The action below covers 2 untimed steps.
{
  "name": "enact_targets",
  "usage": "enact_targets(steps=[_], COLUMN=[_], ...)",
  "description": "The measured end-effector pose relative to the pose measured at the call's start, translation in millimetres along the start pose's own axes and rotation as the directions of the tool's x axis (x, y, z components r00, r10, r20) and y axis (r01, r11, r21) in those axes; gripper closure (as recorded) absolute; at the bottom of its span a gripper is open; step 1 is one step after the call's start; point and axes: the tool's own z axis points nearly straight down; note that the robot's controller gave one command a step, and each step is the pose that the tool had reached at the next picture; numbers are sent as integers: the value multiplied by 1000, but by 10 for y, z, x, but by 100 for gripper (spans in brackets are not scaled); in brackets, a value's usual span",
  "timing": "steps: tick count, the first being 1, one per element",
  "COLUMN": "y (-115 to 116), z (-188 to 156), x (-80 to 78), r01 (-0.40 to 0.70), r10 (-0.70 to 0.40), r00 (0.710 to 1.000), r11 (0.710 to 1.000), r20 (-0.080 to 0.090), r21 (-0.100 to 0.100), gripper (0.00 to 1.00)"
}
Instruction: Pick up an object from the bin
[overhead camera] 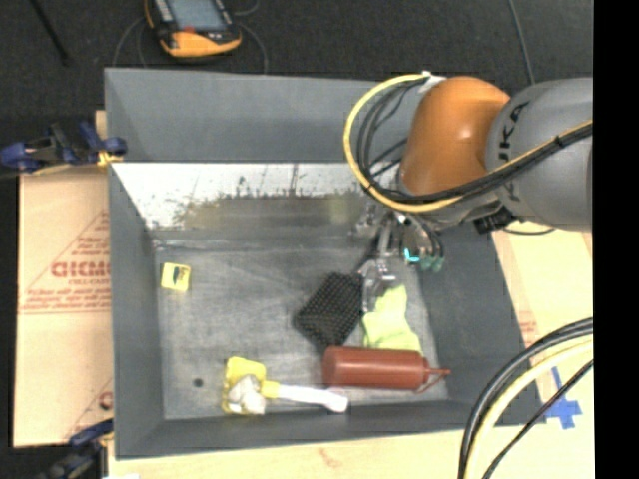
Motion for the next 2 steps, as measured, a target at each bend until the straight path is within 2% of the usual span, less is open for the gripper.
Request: enact_targets(steps=[1, 2], y=[-1, 192], z=[-50, 364], x=[-17, 454], r01=[0, 69], r10=[0, -69], r00=[1000, 998], r11=[1000, 998], r20=[8, 11], r21=[0, 2], gripper=[0, 0])
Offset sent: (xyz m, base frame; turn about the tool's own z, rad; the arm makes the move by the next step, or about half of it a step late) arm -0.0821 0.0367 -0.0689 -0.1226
